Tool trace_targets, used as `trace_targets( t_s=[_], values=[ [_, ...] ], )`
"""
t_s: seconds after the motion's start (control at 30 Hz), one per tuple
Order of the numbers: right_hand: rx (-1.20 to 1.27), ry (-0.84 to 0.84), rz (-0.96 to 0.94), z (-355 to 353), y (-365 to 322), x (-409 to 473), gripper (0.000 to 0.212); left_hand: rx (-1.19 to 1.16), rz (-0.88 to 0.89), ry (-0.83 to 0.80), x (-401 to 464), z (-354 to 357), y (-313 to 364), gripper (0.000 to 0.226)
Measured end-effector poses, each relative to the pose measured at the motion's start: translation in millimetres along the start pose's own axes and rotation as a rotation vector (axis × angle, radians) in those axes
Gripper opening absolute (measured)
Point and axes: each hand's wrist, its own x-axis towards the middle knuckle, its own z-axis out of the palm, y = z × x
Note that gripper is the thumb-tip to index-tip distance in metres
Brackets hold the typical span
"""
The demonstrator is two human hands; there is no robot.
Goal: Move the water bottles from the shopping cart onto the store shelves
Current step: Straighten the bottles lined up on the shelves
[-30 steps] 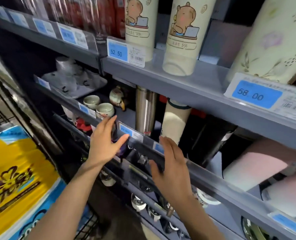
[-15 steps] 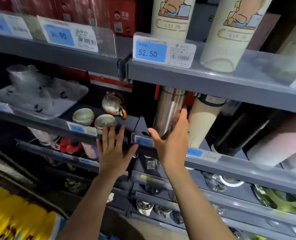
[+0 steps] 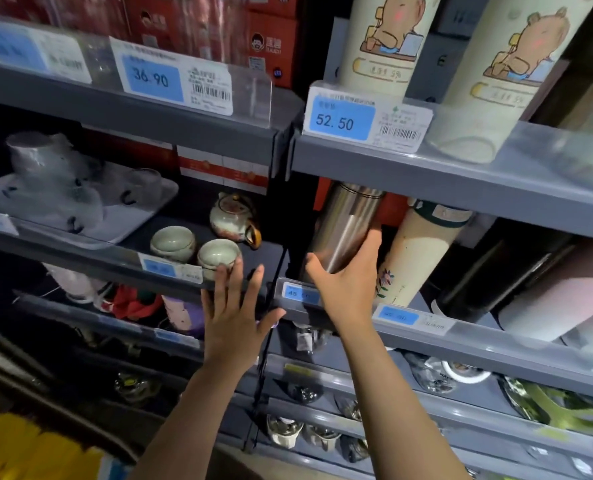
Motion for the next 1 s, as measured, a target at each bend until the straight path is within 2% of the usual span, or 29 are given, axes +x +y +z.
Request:
trace_targets(
  t_s=[0.1,0.23,0.27,0.4,0.5,0.7,0.87,1.0],
  values=[
    [0.011,-0.113,-0.005,-4.0,0.7,-0.3,0.06,0.011,0.006,0.008,0.2,0.2,0.1,0.074],
    [0.022,-0.113,0.012,-5.1,3.3,0.4,0.051,0.01,0.015,-0.004,0.2,-1.0,0.3,0.075],
    [0.005,-0.097,0.016,-3.3,1.9,0.8,0.054,0.009,0.01,-0.009,0.7,-1.3,0.4,0.075],
    [-0.152,0.033,0.048,5.4,-5.0,0.6,0.09,0.01,-0.003,-0.025,0.7,-2.4,1.6,0.076],
    [-0.152,0.076,0.034,5.5,-2.8,-1.3,0.097,0.004,0.004,-0.028,0.2,-2.8,1.5,0.076],
    [-0.109,-0.014,-0.001,1.9,6.6,-8.1,0.083,0.015,0.013,-0.023,-0.4,-0.8,0.2,0.074],
    [-0.197,0.068,0.023,4.2,-1.1,-4.6,0.095,0.014,0.015,-0.022,-0.5,-1.0,0.5,0.075],
    [-0.175,0.056,0.038,5.6,3.4,0.1,0.078,0.028,0.016,-0.02,-0.3,-1.1,0.6,0.074]
  ],
)
